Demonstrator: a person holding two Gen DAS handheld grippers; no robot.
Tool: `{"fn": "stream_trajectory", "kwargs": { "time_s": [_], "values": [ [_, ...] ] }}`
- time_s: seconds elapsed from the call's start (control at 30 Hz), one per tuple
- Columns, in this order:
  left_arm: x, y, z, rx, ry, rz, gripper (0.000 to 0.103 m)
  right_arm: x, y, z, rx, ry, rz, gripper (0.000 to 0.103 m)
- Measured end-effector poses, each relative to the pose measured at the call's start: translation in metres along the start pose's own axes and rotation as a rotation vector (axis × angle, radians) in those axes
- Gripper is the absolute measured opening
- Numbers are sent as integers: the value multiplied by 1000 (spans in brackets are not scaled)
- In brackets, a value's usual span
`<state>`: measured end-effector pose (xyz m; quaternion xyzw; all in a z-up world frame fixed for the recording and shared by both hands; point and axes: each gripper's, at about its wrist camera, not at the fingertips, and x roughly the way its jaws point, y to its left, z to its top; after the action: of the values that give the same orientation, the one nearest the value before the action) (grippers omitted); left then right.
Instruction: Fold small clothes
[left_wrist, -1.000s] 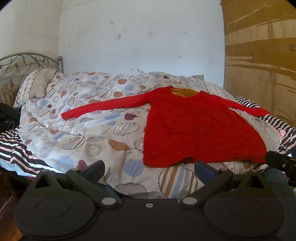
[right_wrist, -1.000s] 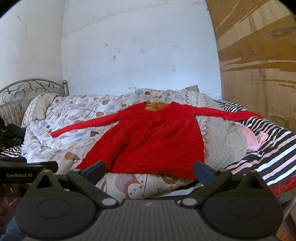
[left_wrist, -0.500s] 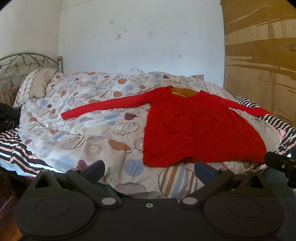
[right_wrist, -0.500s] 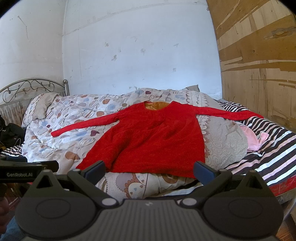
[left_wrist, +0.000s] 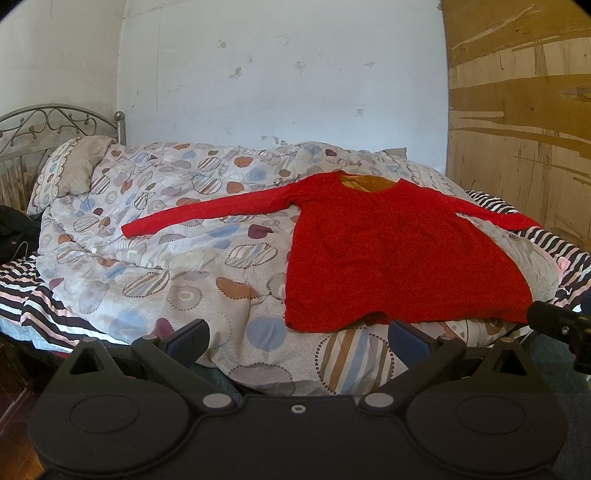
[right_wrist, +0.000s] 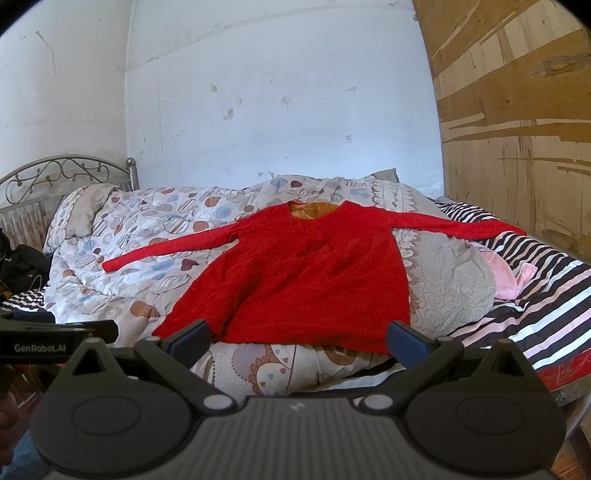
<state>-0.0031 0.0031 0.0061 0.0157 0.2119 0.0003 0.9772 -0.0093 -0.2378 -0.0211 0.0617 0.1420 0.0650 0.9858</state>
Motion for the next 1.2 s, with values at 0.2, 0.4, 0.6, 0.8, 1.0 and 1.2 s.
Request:
{"fn": "stream_trajectory", "kwargs": {
  "time_s": [0.2,0.4,0.6,0.8,1.0,1.2],
  "values": [
    [0,0,0,0,1,0,102,0,0,0,0,1,-1,103],
    [2,-1,-1,1,0,0,102,0,0,0,0,2,0,103],
    [0,0,0,3,5,-4,102,-2,5,-4,-10,0,8,103],
    [20,-5,-5,32,37,-32,102,6,8,13,-40,52,17,103],
    [42,-7,28,122,40,-11,102,18,-9,55,21,117,12,103],
    [65,-3,64,112,64,-19,102,24,-26,85,35,108,6,103]
  ]
}}
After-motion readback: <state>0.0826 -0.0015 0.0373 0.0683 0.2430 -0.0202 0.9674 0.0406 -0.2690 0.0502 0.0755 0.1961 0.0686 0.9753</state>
